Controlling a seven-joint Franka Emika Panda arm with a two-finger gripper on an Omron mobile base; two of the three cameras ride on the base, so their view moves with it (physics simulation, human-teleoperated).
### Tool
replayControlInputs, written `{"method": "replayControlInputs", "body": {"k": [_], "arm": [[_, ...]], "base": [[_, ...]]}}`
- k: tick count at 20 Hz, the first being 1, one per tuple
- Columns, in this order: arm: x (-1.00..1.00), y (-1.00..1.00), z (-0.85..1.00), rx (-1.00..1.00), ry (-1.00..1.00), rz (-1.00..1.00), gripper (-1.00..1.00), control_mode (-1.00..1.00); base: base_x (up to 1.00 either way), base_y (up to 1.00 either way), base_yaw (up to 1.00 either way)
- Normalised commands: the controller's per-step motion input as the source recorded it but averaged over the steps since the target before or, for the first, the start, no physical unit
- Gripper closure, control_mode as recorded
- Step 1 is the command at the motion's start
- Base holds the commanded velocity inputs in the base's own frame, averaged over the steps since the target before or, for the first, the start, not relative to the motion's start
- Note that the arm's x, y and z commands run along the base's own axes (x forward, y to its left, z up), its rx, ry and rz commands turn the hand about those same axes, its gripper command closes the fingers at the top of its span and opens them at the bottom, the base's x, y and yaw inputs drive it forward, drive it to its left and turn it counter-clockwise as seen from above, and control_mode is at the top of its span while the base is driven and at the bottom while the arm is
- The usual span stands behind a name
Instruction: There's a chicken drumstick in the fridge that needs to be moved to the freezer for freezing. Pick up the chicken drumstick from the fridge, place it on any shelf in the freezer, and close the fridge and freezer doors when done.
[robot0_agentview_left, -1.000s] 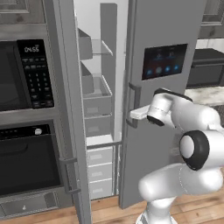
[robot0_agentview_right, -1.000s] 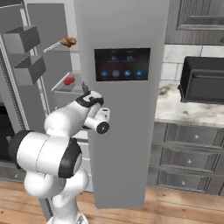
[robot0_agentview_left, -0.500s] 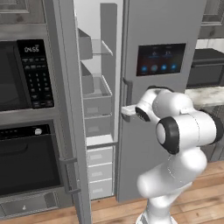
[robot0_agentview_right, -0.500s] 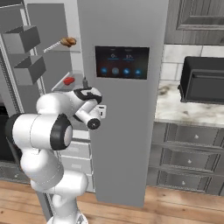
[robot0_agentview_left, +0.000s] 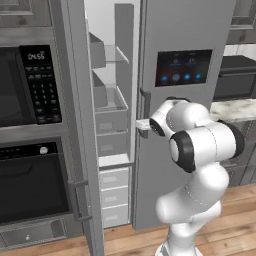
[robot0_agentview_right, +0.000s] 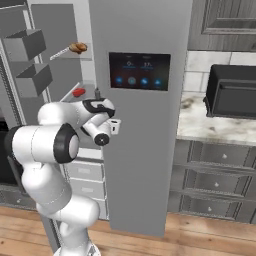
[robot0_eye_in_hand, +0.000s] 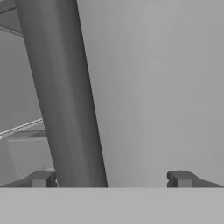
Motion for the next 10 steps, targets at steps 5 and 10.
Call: {"method": "replayControlInputs", "body": {"k": [5, 10], "arm": [[0.39, 0.02, 0.01, 0.00, 0.04, -0.07, -1.00, -1.00], [-0.39, 0.00, 0.13, 0.00, 0.00, -0.04, -1.00, -1.00]], "base": [[0.00, 0.00, 0.00], [0.00, 0.00, 0.00]]}}
